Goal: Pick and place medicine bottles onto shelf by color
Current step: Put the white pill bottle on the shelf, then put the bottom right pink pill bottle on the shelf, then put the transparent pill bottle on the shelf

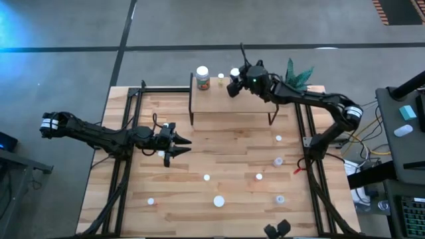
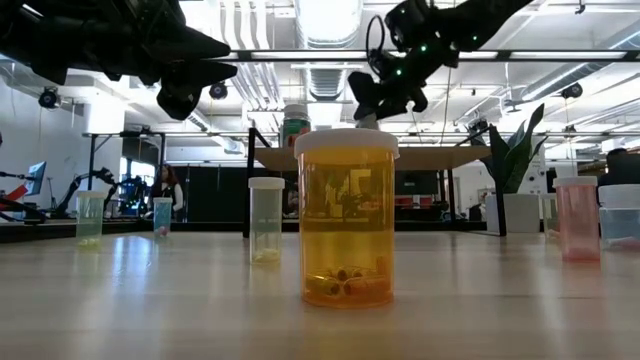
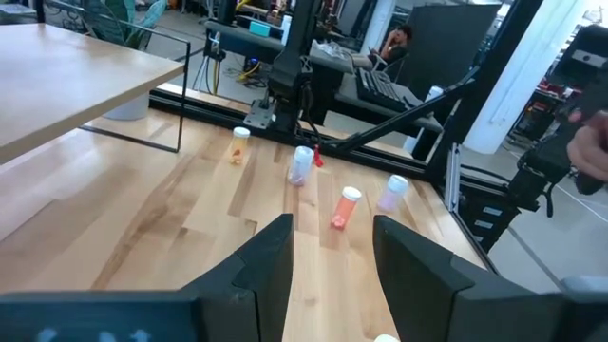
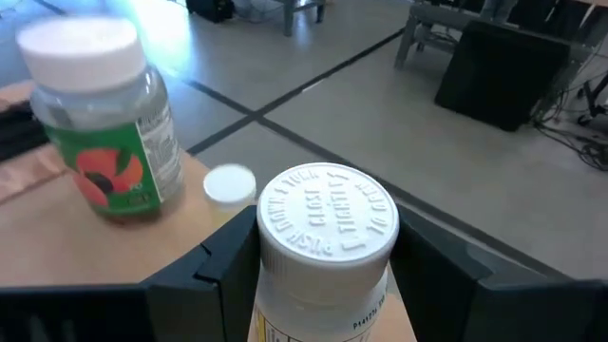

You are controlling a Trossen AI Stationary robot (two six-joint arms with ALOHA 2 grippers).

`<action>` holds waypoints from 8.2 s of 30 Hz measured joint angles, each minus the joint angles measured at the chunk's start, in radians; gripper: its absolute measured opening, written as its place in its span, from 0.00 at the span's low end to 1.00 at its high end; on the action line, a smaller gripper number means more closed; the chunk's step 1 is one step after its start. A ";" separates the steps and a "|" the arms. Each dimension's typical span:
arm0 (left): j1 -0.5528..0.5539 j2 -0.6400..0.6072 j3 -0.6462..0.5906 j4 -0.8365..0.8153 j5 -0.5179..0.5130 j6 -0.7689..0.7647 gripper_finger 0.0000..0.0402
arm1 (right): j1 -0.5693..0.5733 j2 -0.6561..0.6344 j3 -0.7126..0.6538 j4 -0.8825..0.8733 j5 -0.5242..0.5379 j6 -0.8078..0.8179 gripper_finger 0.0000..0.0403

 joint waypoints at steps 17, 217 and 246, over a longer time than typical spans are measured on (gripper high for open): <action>0.000 0.000 0.000 0.005 0.000 -0.005 0.32 | -0.005 0.025 0.017 -0.015 0.011 -0.036 0.59; -0.001 0.086 0.013 0.058 -0.003 0.094 0.03 | -0.168 0.198 0.582 -1.091 -0.182 -0.189 0.47; -0.012 0.090 0.013 0.076 0.153 0.111 0.03 | 0.162 -0.268 0.202 -0.883 -0.191 -0.148 0.11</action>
